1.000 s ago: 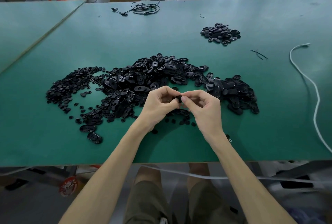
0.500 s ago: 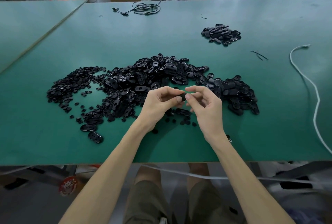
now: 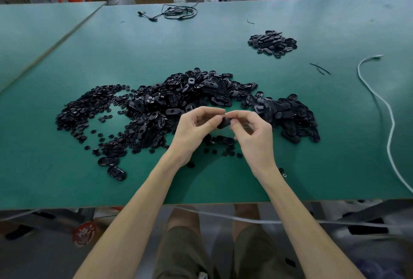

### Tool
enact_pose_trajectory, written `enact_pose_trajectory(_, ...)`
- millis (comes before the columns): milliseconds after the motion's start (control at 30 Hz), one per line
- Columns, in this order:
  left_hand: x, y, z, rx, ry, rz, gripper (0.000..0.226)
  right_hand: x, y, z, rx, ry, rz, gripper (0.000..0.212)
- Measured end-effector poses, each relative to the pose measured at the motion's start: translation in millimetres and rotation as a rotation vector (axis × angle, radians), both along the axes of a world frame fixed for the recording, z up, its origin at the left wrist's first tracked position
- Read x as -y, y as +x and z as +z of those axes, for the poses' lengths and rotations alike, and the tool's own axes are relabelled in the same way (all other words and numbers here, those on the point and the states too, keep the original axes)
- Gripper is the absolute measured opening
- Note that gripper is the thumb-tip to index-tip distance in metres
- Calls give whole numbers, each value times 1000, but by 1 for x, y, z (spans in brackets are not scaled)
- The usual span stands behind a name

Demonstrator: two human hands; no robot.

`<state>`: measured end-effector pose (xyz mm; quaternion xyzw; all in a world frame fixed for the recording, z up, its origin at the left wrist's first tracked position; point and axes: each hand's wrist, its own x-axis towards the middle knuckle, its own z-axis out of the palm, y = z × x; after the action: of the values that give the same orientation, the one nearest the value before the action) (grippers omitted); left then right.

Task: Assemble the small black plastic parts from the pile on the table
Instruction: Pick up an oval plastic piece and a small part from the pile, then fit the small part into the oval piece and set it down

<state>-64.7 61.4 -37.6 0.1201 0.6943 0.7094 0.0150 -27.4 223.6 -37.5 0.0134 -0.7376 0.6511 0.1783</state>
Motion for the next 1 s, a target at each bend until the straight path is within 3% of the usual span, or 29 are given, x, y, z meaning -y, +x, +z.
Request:
enact_pose_trajectory(67, 0, -2, 1, 53, 96, 16, 23, -1, -1, -1, 13, -31, -62, 23)
enact_pose_trajectory(167, 8, -6, 7, 203, 432, 6, 27, -2, -2, 1, 43, -144, -173, 28)
enact_pose_trajectory(300, 21, -9, 12, 369, 846, 57, 32, -4, -3, 1, 31, -221, -301, 48)
enact_pose_trajectory(400, 24, -8, 15, 412, 995, 97, 35, -5, -4, -1, 54, -243, -345, 61)
enact_pose_trajectory(600, 27, -8, 16, 438, 1172, 141, 37, -5, -1, 0, 18, -206, -343, 66)
enact_pose_trajectory(767, 27, -9, 15, 440, 1153, 149, 32, -4, 0, 4, -26, -111, -278, 62)
enact_pose_trajectory(900, 24, -8, 16, 418, 1057, 121, 32, 1, 1, 4, -9, 219, -60, 25)
enact_pose_trajectory(1000, 24, -8, 16, 417, 1002, 107, 31, 8, 3, 2, 38, 449, 109, 24)
